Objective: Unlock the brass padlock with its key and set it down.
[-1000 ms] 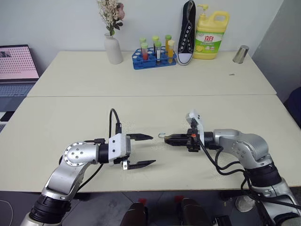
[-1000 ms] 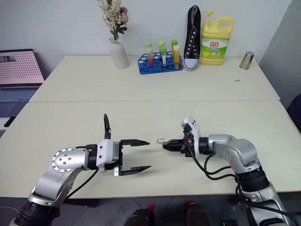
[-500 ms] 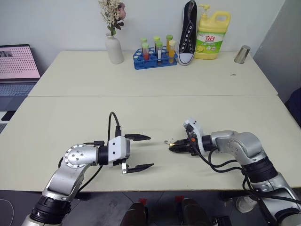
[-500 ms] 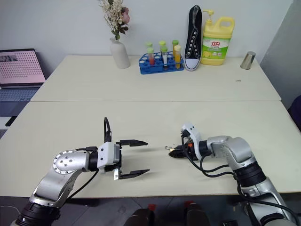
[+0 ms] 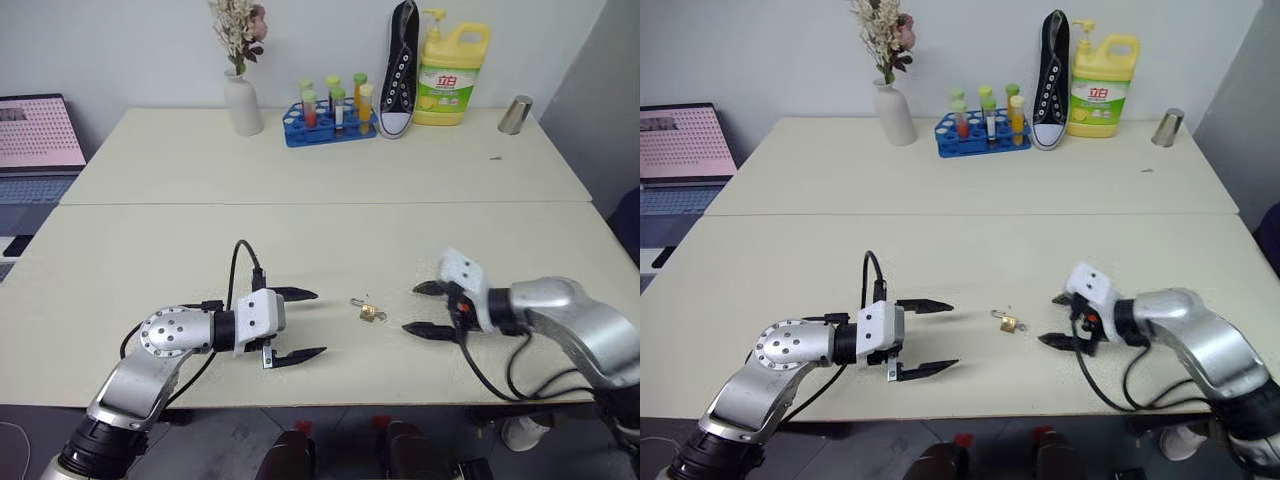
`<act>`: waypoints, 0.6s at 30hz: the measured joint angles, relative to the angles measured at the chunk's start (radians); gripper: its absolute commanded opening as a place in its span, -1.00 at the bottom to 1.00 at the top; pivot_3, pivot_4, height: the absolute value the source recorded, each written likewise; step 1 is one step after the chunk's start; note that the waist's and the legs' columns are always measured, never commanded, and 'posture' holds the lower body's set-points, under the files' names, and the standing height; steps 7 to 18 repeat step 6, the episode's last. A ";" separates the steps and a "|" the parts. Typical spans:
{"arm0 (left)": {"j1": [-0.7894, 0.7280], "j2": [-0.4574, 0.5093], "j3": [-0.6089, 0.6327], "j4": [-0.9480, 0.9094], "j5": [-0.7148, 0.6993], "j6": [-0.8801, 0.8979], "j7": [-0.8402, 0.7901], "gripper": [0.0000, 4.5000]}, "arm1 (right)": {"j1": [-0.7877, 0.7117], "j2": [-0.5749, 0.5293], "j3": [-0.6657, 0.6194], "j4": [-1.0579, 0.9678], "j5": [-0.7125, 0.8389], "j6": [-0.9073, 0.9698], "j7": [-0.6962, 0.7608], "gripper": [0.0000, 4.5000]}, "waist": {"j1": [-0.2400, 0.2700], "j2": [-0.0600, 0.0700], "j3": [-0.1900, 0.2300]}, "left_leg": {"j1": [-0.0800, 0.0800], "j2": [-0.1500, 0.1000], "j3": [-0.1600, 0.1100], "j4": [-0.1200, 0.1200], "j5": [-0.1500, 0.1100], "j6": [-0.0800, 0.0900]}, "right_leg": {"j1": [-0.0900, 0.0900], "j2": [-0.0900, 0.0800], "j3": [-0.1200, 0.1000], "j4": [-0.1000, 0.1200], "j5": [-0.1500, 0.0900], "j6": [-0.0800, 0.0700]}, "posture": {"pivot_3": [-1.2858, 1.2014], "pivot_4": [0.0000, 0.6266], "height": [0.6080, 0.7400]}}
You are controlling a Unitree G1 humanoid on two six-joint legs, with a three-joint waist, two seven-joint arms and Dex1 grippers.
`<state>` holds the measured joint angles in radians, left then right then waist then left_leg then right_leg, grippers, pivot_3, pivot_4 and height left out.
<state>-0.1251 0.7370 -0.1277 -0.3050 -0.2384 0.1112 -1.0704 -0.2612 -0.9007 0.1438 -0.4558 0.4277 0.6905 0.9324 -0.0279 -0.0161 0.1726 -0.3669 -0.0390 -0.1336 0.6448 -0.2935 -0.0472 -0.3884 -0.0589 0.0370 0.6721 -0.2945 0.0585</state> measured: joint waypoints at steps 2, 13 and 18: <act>-0.006 0.004 0.004 -0.004 -0.013 0.013 -0.010 1.00 | 0.052 -0.032 -0.044 -0.055 0.001 -0.041 0.020 0.87 | 0.000 0.000 0.000 | 0.000 0.000 0.001 0.000 0.000 0.000 | 0.001 0.000 0.001 0.000 0.000 0.000 | 0.03 -0.52 1.00; -0.022 0.006 0.002 -0.001 -0.018 -0.006 -0.035 1.00 | 0.088 -0.035 -0.094 -0.088 0.023 -0.053 0.025 0.87 | -0.003 -0.001 0.001 | 0.001 0.000 0.001 0.000 0.000 0.000 | 0.001 0.001 0.001 0.000 0.000 0.000 | 0.03 -0.52 1.00; -0.022 0.006 0.002 -0.001 -0.018 -0.006 -0.035 1.00 | 0.088 -0.035 -0.094 -0.088 0.023 -0.053 0.025 0.87 | -0.003 -0.001 0.001 | 0.001 0.000 0.001 0.000 0.000 0.000 | 0.001 0.001 0.001 0.000 0.000 0.000 | 0.03 -0.52 1.00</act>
